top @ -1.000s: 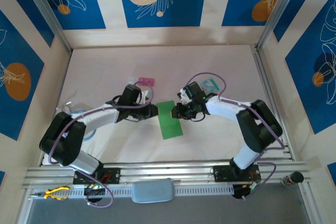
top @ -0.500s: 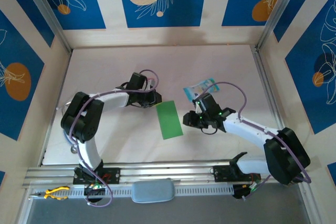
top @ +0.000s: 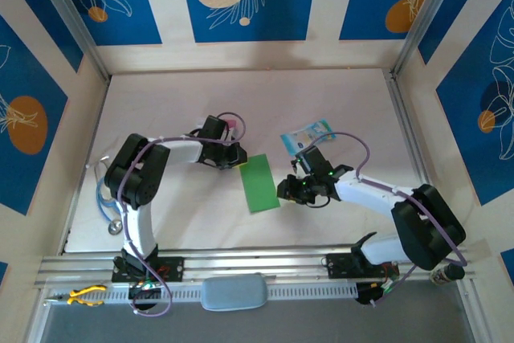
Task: Fold a paper plane with a square sheet of paper (pick it up from the middle)
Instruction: First fold in half a square sheet of paper at the center of the table.
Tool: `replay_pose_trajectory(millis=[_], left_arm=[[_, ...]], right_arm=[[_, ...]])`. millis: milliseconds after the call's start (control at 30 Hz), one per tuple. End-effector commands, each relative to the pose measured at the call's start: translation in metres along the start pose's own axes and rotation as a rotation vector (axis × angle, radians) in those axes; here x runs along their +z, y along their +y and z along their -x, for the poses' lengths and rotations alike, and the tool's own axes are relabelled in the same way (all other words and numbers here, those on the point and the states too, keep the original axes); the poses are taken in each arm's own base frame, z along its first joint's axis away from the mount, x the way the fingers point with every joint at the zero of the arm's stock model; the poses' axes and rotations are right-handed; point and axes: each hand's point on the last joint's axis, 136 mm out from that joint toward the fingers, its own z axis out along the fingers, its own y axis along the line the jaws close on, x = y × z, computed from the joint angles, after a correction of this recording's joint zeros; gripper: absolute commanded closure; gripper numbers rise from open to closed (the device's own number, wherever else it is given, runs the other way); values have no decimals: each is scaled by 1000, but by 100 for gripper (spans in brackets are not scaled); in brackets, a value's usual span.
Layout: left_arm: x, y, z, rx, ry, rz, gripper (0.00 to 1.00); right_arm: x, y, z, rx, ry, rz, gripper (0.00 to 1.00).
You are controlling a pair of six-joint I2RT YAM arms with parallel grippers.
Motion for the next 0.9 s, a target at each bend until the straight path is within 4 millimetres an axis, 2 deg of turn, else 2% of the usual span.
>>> replay_pose_trajectory(millis=[0, 400, 867], left_arm=[[11, 31, -20, -35, 45, 61, 85], [6, 34, -21, -40, 44, 64, 85], [7, 33, -21, -45, 49, 58, 85]], right_arm=[[2, 1, -11, 54, 61, 15, 68], [14, -5, -22, 105, 133, 22, 64], [27, -6, -20, 130, 156, 25, 65]])
